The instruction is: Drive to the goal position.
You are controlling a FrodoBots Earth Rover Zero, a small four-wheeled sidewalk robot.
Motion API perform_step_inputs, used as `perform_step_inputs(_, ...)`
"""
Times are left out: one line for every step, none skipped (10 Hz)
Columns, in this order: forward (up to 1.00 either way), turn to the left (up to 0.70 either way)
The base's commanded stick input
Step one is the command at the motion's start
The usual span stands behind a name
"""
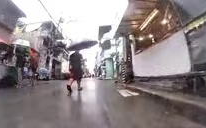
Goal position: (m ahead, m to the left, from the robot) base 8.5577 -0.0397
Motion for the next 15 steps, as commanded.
perform_step_inputs(0.99,0.0)
perform_step_inputs(0.99,0.0)
perform_step_inputs(0.99,0.0)
perform_step_inputs(0.99,0.0)
perform_step_inputs(0.99,0.0)
perform_step_inputs(0.99,0.0)
perform_step_inputs(0.99,0.0)
perform_step_inputs(0.99,0.0)
perform_step_inputs(0.99,0.0)
perform_step_inputs(0.99,0.13)
perform_step_inputs(0.99,0.35)
perform_step_inputs(0.99,0.0)
perform_step_inputs(0.99,0.0)
perform_step_inputs(0.99,0.0)
perform_step_inputs(0.99,0.0)
